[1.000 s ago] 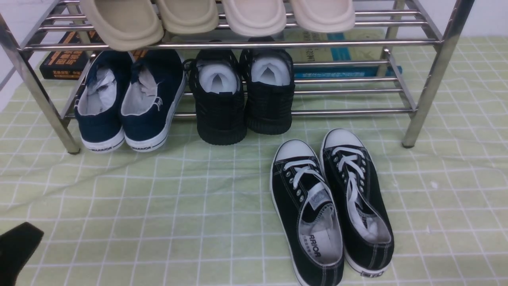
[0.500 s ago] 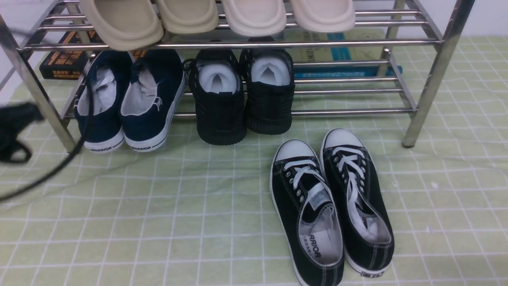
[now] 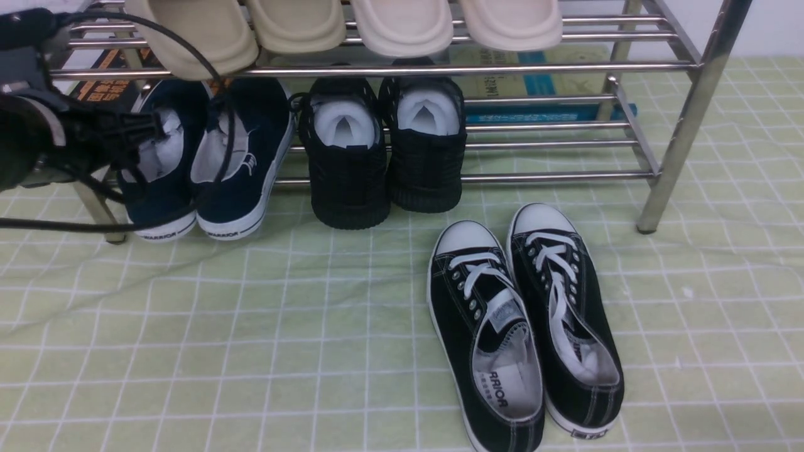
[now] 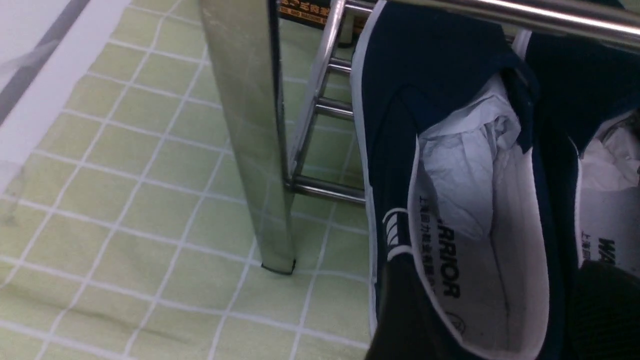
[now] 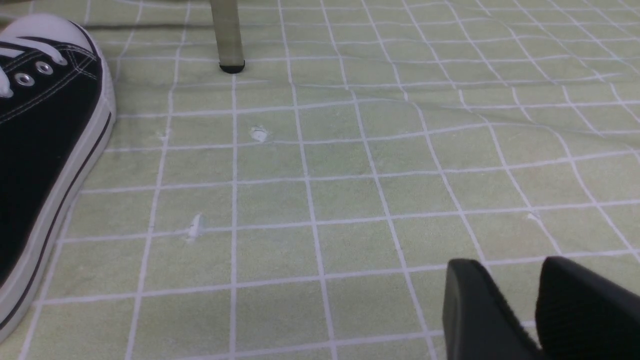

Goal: Take the shoes off the shelf with your hand from the green coffee tablecloth.
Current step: 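Grasp the leftmost shoe on the bottom shelf of the shoe rack with the left gripper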

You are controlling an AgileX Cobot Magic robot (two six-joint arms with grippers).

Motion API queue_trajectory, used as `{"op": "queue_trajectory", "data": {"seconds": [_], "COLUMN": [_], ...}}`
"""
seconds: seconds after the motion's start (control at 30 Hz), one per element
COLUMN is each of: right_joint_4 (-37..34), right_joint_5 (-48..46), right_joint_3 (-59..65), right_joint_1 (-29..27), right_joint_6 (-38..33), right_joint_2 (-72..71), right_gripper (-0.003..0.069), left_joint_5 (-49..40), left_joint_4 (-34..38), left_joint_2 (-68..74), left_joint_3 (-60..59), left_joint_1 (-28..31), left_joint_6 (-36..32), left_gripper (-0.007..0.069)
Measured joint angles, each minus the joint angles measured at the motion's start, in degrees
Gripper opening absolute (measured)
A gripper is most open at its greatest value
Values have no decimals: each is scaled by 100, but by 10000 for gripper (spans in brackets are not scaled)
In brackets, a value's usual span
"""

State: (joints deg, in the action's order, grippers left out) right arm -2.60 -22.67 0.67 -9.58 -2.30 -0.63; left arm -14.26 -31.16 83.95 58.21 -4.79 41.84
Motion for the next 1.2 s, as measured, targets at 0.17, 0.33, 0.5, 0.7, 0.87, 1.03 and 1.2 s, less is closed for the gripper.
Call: {"op": "queue_trajectory", "data": {"seconds": [0.17, 0.33, 0.5, 0.7, 0.87, 1.03, 1.2], "right_joint_4": [0, 0, 0, 0, 0, 0, 0], "right_joint_5": [0, 0, 0, 0, 0, 0, 0], "right_joint_3": [0, 0, 0, 0, 0, 0, 0], "right_joint_1": [0, 0, 0, 0, 0, 0, 0], "right_joint_6": [0, 0, 0, 0, 0, 0, 0], "right_joint_2": [0, 0, 0, 0, 0, 0, 0], "right_gripper": [223, 227, 226, 234, 237, 237, 237], "left_joint_5": [-176, -383, -384, -507, -481, -481, -519], "left_joint_4": [-508, -1071, -1503, -2010, -2239, -2274, -2242], "left_joint_2": [490, 936, 1242, 1571, 1786, 1913, 1789], "left_joint_3": [311, 738, 848, 848, 858, 869, 869], "left_joint_1": [0, 0, 0, 0, 0, 0, -7], "left_joint_6": [691, 1374, 1589, 1628, 1650, 1681, 1685], "left_gripper": [429, 428, 428, 428, 405, 251, 43]}}
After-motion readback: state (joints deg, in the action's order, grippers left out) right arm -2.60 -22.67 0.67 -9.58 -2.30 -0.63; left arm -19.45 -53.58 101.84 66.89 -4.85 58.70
